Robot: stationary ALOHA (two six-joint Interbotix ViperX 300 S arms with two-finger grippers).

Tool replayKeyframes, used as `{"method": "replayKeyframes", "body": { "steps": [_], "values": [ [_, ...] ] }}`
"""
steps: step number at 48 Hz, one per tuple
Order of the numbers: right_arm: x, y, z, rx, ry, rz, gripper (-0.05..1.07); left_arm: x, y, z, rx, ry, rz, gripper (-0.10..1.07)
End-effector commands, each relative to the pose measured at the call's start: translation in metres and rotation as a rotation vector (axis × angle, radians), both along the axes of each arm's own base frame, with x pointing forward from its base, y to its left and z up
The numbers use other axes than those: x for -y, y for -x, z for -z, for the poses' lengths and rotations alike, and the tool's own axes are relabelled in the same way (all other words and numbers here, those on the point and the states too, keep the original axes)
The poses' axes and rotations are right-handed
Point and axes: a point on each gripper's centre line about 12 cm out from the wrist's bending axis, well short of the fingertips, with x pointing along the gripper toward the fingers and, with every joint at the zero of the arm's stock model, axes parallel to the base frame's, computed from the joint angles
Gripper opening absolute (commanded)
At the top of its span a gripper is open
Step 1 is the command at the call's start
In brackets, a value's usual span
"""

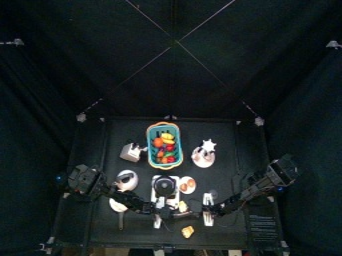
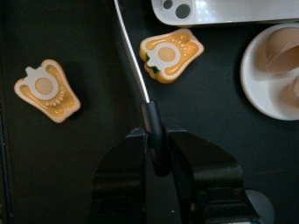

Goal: Drop cleaver

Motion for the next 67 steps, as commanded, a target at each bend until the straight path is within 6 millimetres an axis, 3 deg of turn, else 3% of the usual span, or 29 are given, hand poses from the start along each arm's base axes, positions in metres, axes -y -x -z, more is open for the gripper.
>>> {"method": "replayKeyframes", "body": {
  "steps": [1,12,33,47,67],
  "values": [
    [0.004,-0.007,-0.017,0.043,-0.013,0.022,0.51,0.016,0.000,-0.022,0.060,0.014,0.036,0.38],
    [0.000,-0.006,-0.023,0.049,-0.011,0.019,0.51,0.012,-0.002,-0.034,0.106,0.041,-0.001,0.44],
    [-0.009,0.006,-0.029,0.034,-0.026,0.020,0.51,-0.007,-0.010,-0.050,0.148,0.053,-0.051,0.81],
    [-0.012,0.023,-0.035,0.012,-0.041,0.031,0.51,-0.019,-0.005,-0.074,0.284,0.014,-0.055,0.82],
    [-0.008,0.065,-0.038,-0.061,-0.153,0.085,0.51,-0.039,0.020,-0.099,0.441,0.012,-0.115,0.82]
  ]
}}
